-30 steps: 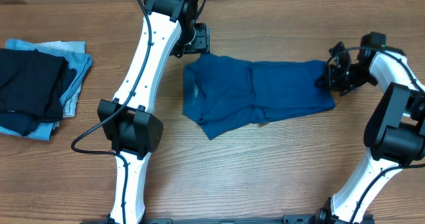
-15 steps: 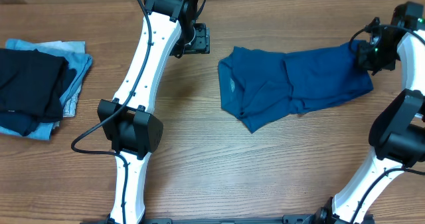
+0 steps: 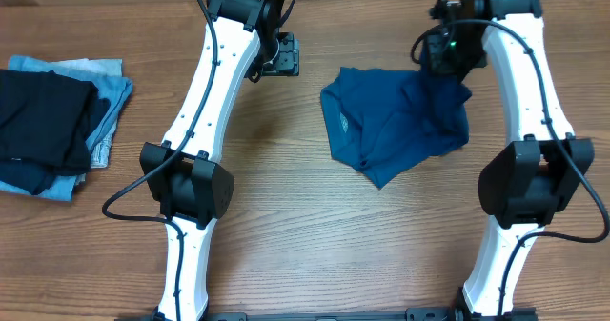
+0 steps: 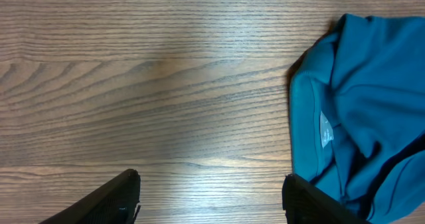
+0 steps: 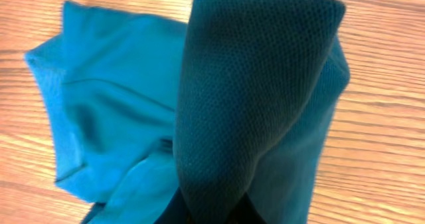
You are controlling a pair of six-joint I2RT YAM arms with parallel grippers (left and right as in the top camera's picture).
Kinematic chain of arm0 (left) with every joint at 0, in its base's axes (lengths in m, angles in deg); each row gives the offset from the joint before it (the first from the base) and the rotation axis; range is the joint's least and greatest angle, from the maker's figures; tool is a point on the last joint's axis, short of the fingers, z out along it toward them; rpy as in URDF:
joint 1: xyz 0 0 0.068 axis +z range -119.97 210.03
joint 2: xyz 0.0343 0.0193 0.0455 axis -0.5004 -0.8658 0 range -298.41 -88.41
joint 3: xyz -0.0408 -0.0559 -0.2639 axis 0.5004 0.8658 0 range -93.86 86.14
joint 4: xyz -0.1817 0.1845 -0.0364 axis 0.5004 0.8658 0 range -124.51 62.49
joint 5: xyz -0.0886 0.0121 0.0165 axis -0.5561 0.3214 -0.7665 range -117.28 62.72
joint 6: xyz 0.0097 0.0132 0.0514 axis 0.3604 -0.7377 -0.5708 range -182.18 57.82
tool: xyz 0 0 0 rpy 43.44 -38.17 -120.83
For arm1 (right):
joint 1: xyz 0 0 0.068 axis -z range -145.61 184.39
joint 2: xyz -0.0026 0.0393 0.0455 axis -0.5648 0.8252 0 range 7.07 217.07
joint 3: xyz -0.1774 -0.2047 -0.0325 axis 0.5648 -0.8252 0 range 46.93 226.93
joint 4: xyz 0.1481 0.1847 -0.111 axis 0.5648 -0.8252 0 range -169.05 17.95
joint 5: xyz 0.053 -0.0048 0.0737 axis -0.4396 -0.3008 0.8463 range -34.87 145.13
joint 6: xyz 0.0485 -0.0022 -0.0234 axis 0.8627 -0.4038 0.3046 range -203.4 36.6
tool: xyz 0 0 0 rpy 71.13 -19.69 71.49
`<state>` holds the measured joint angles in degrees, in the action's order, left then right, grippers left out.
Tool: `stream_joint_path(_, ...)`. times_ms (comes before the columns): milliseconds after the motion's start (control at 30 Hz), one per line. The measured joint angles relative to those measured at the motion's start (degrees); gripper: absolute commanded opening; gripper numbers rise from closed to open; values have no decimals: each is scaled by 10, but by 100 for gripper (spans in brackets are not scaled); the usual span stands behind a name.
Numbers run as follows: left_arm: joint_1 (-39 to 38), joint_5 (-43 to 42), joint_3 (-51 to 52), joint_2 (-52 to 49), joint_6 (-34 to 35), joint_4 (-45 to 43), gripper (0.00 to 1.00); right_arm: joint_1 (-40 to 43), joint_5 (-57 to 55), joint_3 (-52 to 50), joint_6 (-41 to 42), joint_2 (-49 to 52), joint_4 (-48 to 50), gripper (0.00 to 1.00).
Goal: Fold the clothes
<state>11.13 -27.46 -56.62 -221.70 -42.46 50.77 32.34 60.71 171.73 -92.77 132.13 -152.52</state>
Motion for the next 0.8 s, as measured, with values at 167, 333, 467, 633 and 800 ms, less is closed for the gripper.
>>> stream_joint_path(167,0,11,0,0,-7,0,73,-47,0,-12,17,0,10,4)
stream_joint_path(333,4,13,0,0,-7,0,73,-116,2,-40,19,0,41,5)
stream_joint_path(467,13,13,0,0,-7,2,73,-134,2,-91,19,0,75,5)
stream_joint_path(633,16,15,0,0,-7,2,74,-134,9,-132,19,0,94,5)
stream_joint_path(800,16,15,0,0,-7,1,74,-136,20,-133,31,0,123,4)
